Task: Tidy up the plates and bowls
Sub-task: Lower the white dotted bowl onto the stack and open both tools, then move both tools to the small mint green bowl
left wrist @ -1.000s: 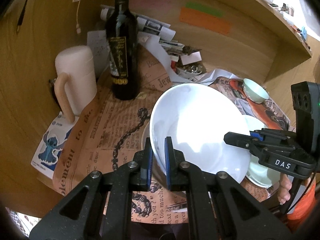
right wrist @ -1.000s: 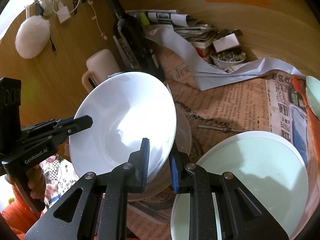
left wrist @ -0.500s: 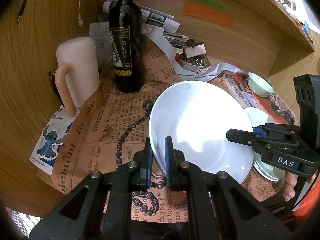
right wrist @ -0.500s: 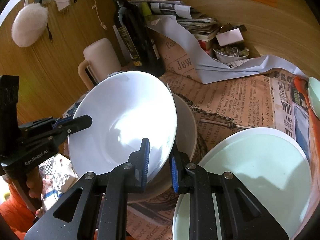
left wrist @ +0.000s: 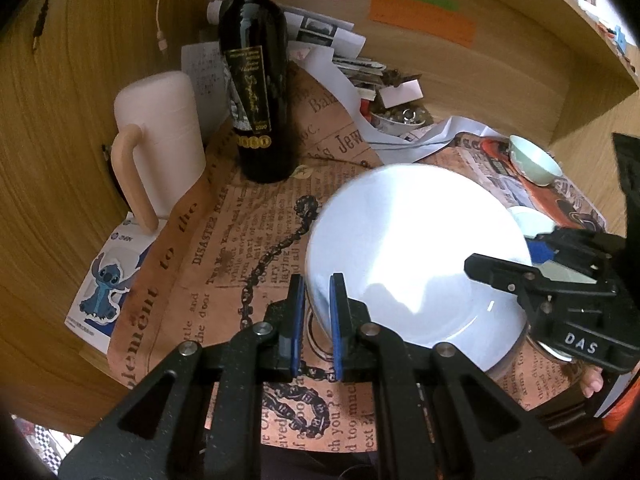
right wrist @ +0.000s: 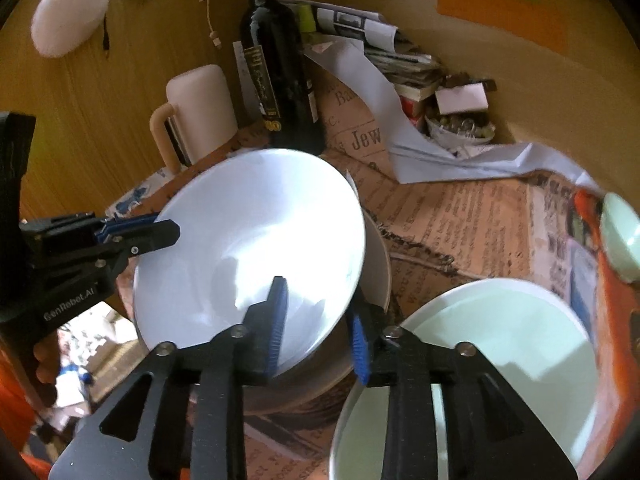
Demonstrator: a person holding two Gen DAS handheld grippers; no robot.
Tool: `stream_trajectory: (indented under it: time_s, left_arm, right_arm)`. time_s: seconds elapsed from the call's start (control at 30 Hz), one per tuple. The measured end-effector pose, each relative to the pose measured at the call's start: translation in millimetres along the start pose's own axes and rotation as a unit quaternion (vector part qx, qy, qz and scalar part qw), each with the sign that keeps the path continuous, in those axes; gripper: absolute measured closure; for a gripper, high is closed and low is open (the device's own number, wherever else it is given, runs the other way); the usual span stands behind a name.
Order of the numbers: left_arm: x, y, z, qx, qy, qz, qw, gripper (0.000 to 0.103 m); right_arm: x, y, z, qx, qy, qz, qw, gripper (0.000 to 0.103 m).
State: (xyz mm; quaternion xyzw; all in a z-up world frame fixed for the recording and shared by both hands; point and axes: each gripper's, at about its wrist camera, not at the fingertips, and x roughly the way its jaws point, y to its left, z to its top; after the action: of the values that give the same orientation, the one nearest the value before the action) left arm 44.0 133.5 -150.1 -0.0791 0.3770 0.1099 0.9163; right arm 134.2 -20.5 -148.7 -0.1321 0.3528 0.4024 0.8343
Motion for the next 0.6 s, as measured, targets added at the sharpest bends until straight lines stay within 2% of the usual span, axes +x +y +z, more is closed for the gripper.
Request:
stream_trajectory:
  time_s: [0.07,0.1,0.4,0.47,0.53,0.6]
  left_arm:
    - [2,1,-1,-0.002,0.003,-0.001,1.0000,0.090]
    - [2,1,-1,-0.003,0.002,-0.001,1.0000,0.089]
    - [-8,0,2,0.000,-0.010,0.004,0.9999,0.089]
    - [-12,0,4,-0.003,-0.013,0.002,0.9999,0.088]
    - [-17,1,9,-0.009,-0.020,-0.004,0.9998,0.082]
    - [-23,0,14,-0.013,-0.030,-0.009,0.9994,0.066]
  right_arm:
    - [-1,2,1,-0.009,-0.008,-0.010,1.000,0.062]
    - [-1,2,1,-0.009,-0.008,-0.005,1.000,0.061]
    - [-7,-4,3,0.009,-0.010,0.008,1.000,0.061]
    - [-12,-7,4,0.012,-0.020,0.004,1.000,0.055]
    - [-22,-11,5,0.014,-0.042,-0.005,0.999,0.047]
    - [-31,-17,7,0.017,-0.057,-0.005,0.998,0.046]
